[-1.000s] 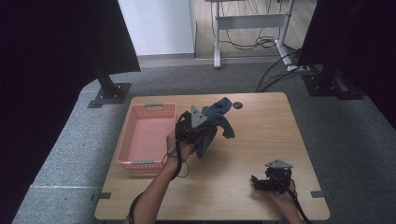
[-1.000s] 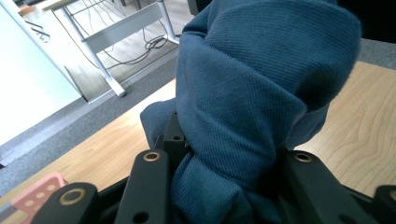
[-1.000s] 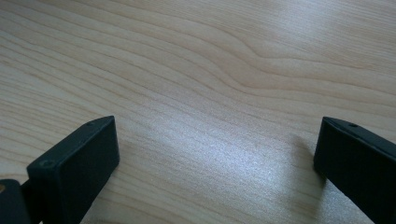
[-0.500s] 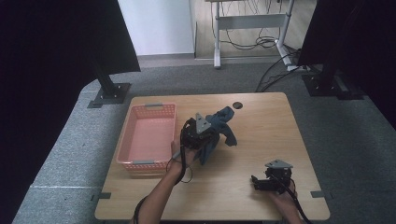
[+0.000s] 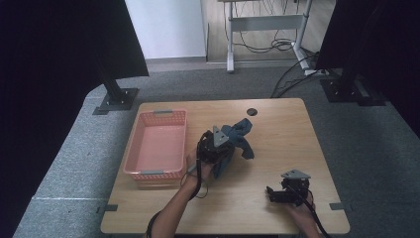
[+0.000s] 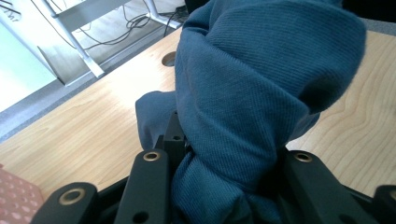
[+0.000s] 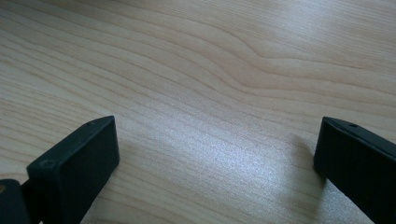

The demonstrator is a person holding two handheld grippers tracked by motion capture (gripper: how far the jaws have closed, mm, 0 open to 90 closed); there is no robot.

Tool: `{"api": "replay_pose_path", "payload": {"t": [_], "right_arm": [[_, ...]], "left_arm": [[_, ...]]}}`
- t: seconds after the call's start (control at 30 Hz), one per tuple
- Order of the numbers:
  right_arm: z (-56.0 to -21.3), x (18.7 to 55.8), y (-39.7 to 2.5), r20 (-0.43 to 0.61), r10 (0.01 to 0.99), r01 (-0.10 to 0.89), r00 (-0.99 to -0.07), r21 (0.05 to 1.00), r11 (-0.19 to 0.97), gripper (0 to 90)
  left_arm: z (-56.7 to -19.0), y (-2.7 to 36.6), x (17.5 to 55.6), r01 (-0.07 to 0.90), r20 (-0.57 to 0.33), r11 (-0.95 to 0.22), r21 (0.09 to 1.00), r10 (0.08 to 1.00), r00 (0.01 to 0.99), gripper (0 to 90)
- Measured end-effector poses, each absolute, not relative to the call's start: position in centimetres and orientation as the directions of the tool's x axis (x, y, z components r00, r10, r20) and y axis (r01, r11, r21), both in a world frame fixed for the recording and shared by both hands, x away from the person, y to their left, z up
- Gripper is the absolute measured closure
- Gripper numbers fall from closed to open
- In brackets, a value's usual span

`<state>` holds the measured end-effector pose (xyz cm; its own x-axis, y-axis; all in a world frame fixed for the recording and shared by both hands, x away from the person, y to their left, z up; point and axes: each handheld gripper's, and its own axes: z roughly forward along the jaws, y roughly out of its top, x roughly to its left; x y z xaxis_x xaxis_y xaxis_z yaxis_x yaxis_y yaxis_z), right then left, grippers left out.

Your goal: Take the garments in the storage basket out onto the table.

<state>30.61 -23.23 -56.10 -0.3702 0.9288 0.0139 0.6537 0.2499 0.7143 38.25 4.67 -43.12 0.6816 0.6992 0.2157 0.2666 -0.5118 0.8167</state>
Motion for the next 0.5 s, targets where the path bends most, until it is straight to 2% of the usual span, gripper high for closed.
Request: {"api": "replay_pose_path", "payload": {"t": [0.5], "right_arm": [[-56.1, 30.6, -23.23, 0.014, 0.929, 0.654, -0.371, 0.714, 0.25, 0.0]], "left_arm": [[-43.97, 4.18, 38.17, 0.273, 0.206, -0.519, 0.81, 0.688, 0.696, 64.8]]}}
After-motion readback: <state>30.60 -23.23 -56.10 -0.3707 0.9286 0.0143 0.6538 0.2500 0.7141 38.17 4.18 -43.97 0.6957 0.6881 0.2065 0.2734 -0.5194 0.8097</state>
